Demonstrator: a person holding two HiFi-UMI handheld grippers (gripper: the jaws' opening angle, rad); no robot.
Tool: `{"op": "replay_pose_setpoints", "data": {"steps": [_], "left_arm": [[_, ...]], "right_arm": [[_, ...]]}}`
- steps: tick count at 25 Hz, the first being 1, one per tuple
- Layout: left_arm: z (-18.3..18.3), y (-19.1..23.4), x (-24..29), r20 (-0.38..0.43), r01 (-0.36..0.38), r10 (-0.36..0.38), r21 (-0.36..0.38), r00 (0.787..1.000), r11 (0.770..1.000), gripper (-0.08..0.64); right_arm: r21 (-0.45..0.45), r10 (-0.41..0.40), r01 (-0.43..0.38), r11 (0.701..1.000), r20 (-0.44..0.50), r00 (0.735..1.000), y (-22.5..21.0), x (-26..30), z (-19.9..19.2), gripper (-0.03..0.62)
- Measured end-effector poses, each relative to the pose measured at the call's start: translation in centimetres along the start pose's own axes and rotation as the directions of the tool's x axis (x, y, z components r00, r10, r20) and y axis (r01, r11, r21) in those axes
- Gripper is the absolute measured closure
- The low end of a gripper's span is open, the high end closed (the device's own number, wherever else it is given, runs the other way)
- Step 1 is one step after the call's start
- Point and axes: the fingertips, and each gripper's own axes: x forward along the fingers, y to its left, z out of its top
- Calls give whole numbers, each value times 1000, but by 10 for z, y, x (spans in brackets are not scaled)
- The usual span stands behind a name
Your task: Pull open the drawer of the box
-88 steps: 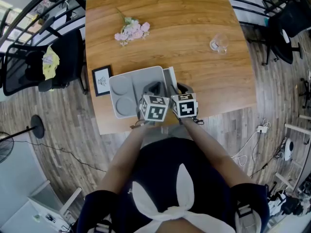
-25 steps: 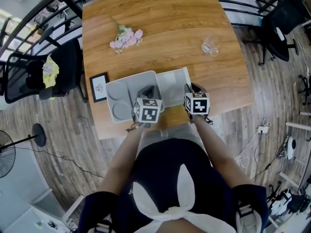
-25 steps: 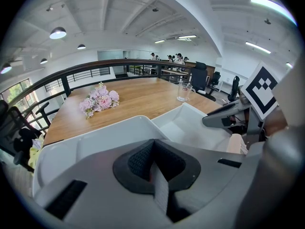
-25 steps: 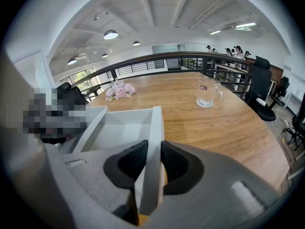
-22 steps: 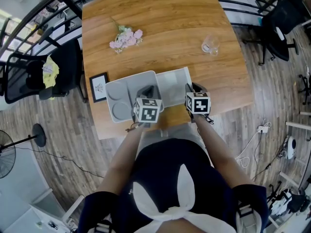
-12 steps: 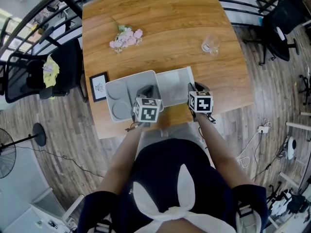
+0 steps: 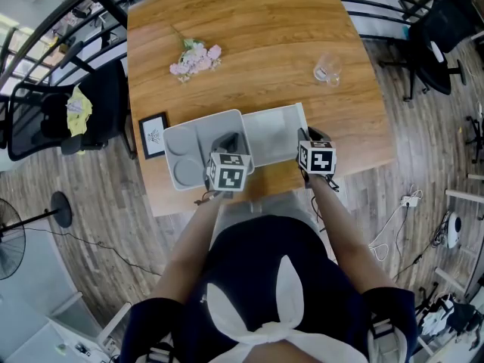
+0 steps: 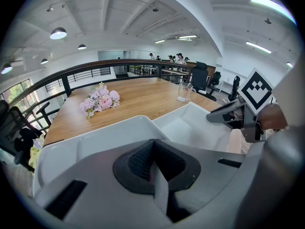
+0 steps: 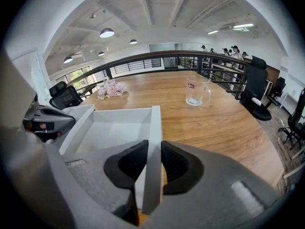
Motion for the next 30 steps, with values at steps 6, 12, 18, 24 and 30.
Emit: {"op": "replay_pose_setpoints", "data": {"steps": [6,12,18,24,30], "left_arm": [[1,0,-1,-3,-2,2,-1,1000,1000,543],[1,-1,-1,-4,-2,2,-1,1000,1000,543],[0,0,0,-5,-1,1,-3,1000,1000,543],[0,0,1,-6,-1,1,-2,1000,1000,543],[2,0,-1,-4,3,-3,6,1000,1000,543]], "right_arm": [[-1,-7,7,1000,0,1000,-7,0,0,508],[-3,-15,15,1000,-1,1000,-15,0,-1,509],[-12,-15,15,1000,1,1000,-20,3,-1,509],[-7,-20,20,1000,-11,1000,-20,6,-7,509],[-8,-21,21,1000,-3,1000,-19,5,-8,508]]}}
